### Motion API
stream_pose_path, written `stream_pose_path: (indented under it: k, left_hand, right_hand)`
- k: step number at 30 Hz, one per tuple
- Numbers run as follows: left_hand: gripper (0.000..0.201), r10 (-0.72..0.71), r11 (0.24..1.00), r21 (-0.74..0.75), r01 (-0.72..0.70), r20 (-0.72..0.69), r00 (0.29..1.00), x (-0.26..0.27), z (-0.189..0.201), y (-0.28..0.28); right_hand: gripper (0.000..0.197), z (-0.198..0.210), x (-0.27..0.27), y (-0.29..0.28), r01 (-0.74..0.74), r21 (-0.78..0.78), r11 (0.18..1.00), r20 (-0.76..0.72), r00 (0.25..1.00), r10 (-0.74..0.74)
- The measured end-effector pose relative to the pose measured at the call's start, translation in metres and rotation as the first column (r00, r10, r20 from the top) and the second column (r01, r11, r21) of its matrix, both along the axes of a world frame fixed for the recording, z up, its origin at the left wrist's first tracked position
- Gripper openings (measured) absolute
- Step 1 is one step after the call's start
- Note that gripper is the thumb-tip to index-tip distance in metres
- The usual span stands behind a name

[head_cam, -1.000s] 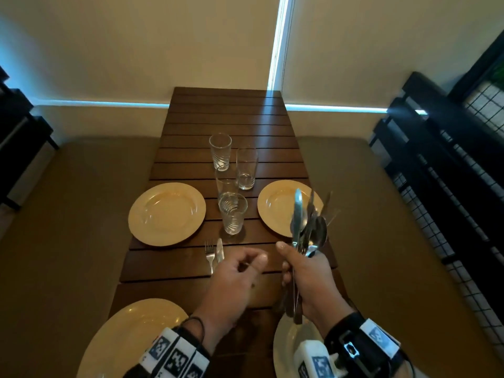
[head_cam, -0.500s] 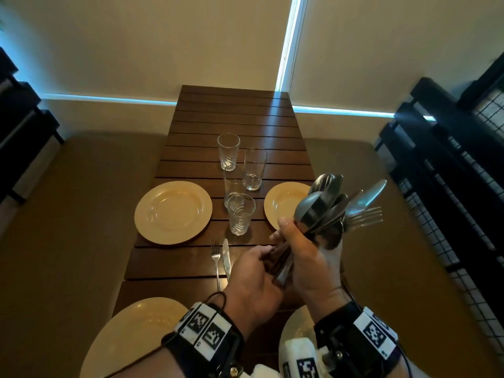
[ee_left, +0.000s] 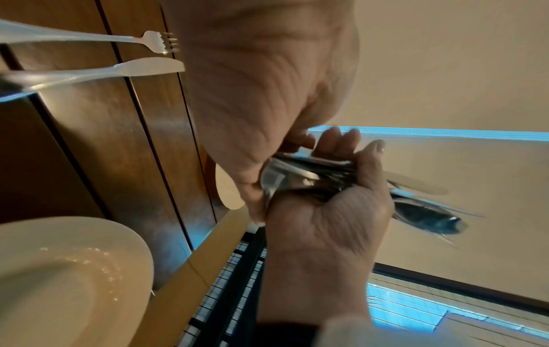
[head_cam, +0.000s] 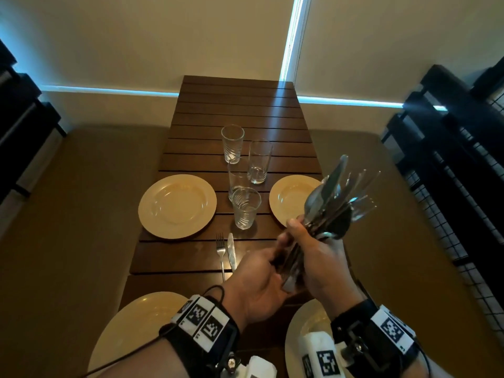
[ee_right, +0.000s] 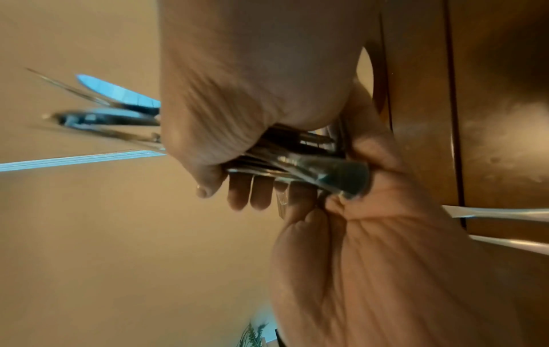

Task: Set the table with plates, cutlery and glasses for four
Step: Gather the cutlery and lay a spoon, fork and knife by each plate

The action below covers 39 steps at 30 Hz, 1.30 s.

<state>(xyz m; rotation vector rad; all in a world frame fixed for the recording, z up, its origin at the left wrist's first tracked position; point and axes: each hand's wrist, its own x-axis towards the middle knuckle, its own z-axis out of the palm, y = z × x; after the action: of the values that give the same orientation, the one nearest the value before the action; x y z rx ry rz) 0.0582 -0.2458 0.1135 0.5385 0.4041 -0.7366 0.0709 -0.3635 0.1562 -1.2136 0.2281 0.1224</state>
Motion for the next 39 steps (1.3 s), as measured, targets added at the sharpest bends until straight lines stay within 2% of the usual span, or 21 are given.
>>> stream_pose_path:
  k: [2, 3, 4, 6, 7, 9, 11, 12, 13, 14, 17, 19, 22, 24, 29, 32, 34, 35, 39]
  left_hand:
    - [0.051, -0.11, 0.994, 0.013, 0.11, 0.001, 0.994, -0.004, -0.01, 0.003]
    - [0.046, -0.169, 0.982, 0.088, 0.167, 0.02, 0.985, -0.005, -0.014, 0.007]
    - [0.042, -0.207, 0.957, 0.217, 0.193, 0.042, 0.977, -0.005, -0.019, 0.012]
    - [0.03, -0.235, 0.833, 0.526, 0.169, 0.062, 0.97, -0.001, -0.033, 0.026]
    - [0.025, -0.245, 0.727, 0.672, 0.141, 0.061, 0.968, 0.003, -0.043, 0.035]
    - [0.018, -0.264, 0.436, 0.895, 0.098, 0.023, 0.964, 0.012, -0.062, 0.052]
    - [0.028, -0.322, 0.113, 0.986, 0.124, -0.082, 0.943, 0.02, -0.078, 0.062]
    - [0.038, -0.353, -0.012, 0.991, 0.137, -0.132, 0.926, 0.022, -0.083, 0.063]
    - [0.043, -0.373, -0.105, 0.983, 0.15, -0.179, 0.91, 0.024, -0.085, 0.061]
    - [0.044, -0.388, -0.162, 0.973, 0.165, -0.216, 0.896, 0.025, -0.087, 0.058]
    - [0.045, -0.392, -0.259, 0.947, 0.189, -0.282, 0.876, 0.03, -0.094, 0.049]
    - [0.041, -0.368, -0.289, 0.934, 0.212, -0.313, 0.876, 0.034, -0.1, 0.045]
    - [0.024, -0.349, -0.323, 0.921, 0.22, -0.332, 0.876, 0.039, -0.103, 0.035]
    - [0.022, -0.355, -0.342, 0.914, 0.218, -0.341, 0.871, 0.037, -0.102, 0.026]
    - [0.014, -0.265, -0.269, 0.928, 0.257, -0.328, 0.907, 0.026, -0.1, 0.021]
    - [0.014, -0.239, -0.19, 0.951, 0.244, -0.286, 0.928, 0.014, -0.094, 0.026]
    - [0.016, -0.278, -0.141, 0.971, 0.193, -0.226, 0.934, 0.004, -0.083, 0.026]
    - [0.018, -0.305, -0.091, 0.983, 0.162, -0.183, 0.935, -0.001, -0.074, 0.025]
    - [0.01, -0.408, 0.25, 0.963, 0.105, 0.006, 0.913, -0.014, -0.014, -0.006]
  right_hand:
    - [0.018, -0.003, -0.002, -0.002, 0.029, 0.016, 0.999, -0.094, 0.995, -0.028]
    - [0.022, -0.007, -0.004, -0.005, 0.042, -0.009, 0.999, -0.119, 0.992, -0.043]
    - [0.024, -0.009, -0.007, -0.01, 0.045, -0.037, 0.998, -0.135, 0.99, -0.05]
    - [0.023, -0.017, -0.015, -0.024, 0.029, -0.075, 0.997, -0.192, 0.98, -0.043]
    - [0.021, -0.023, -0.02, -0.032, 0.015, -0.081, 0.997, -0.236, 0.971, -0.034]
    - [0.016, -0.033, -0.028, -0.047, -0.008, -0.076, 0.997, -0.343, 0.939, -0.019]
    - [0.016, -0.041, -0.036, -0.059, -0.012, -0.06, 0.998, -0.446, 0.895, -0.016]
    - [0.019, -0.043, -0.039, -0.064, -0.01, -0.052, 0.999, -0.487, 0.873, -0.017]
    - [0.022, -0.046, -0.042, -0.069, -0.014, -0.044, 0.999, -0.522, 0.853, -0.011]
    - [0.025, -0.05, -0.044, -0.075, -0.022, -0.031, 0.999, -0.552, 0.834, 0.001]
    - [0.028, -0.058, -0.051, -0.089, -0.034, 0.034, 0.999, -0.605, 0.795, 0.048]
    - [0.029, -0.061, -0.053, -0.095, -0.02, 0.074, 0.997, -0.622, 0.781, 0.062]
    - [0.026, -0.064, -0.056, -0.102, -0.024, 0.114, 0.993, -0.621, 0.779, 0.09]
    - [0.024, -0.063, -0.056, -0.107, -0.038, 0.123, 0.992, -0.62, 0.777, 0.107]
    - [0.025, -0.056, -0.053, -0.117, -0.067, 0.132, 0.989, -0.631, 0.764, 0.136]
    - [0.023, -0.052, -0.05, -0.121, -0.082, 0.123, 0.989, -0.622, 0.77, 0.141]
    - [0.024, -0.051, -0.047, -0.121, -0.111, 0.087, 0.99, -0.605, 0.784, 0.141]
    - [0.026, -0.051, -0.045, -0.121, -0.129, 0.062, 0.99, -0.593, 0.793, 0.141]
    - [0.027, -0.05, -0.04, -0.115, -0.136, 0.057, 0.989, -0.559, 0.817, 0.145]
